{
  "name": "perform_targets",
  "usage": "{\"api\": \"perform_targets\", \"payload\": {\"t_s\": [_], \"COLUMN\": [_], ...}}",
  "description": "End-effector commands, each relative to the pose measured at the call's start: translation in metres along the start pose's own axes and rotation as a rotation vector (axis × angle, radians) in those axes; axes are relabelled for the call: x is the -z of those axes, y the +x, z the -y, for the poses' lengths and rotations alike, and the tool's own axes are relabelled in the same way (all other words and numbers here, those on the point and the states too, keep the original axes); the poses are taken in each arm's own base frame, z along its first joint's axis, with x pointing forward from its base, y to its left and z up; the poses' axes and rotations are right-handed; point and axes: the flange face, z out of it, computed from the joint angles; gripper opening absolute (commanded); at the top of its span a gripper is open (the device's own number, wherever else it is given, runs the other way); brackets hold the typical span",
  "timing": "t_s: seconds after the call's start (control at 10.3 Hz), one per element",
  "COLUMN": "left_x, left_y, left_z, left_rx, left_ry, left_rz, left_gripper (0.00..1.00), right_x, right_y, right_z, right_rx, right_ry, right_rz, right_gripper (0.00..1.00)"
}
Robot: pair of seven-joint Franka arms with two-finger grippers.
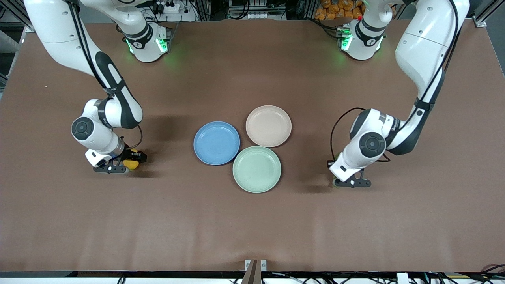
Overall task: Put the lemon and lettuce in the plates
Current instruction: 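Carry the lettuce toward the cream plate while the right gripper carries the lemon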
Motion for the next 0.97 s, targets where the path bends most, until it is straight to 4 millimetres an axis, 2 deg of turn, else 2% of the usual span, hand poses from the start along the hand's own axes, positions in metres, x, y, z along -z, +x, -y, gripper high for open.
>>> {"api": "perform_targets", "payload": {"t_s": [0.0, 0.19, 0.39, 0.58, 0.68, 0.88], "left_x": [0.015, 0.018, 0.027, 0.039, 0.049, 0.065], "left_y": [-0.021, -0.043, -0.067, -0.086, -0.096, -0.116], "left_z": [-0.037, -0.081, -0.132, -0.159, -0.166, -0.183], "left_rx": [0.085, 0.144, 0.228, 0.235, 0.227, 0.217], "left_ry": [-0.002, 0.002, 0.014, 0.060, 0.092, 0.105], "left_rz": [0.004, 0.039, 0.032, 0.059, 0.081, 0.125], "left_gripper": [0.00, 0.00, 0.00, 0.00, 0.00, 0.00], "right_x": [0.013, 0.031, 0.051, 0.063, 0.069, 0.077], "right_y": [0.010, 0.022, 0.030, 0.028, 0.026, 0.016], "right_z": [0.018, 0.032, 0.059, 0.080, 0.092, 0.142], "right_rx": [0.012, 0.027, 0.066, 0.093, 0.122, 0.193], "right_ry": [0.014, 0.022, 0.042, 0.060, 0.070, 0.105], "right_rz": [0.040, 0.103, 0.131, 0.128, 0.126, 0.118], "right_gripper": [0.27, 0.28, 0.28, 0.30, 0.30, 0.30]}}
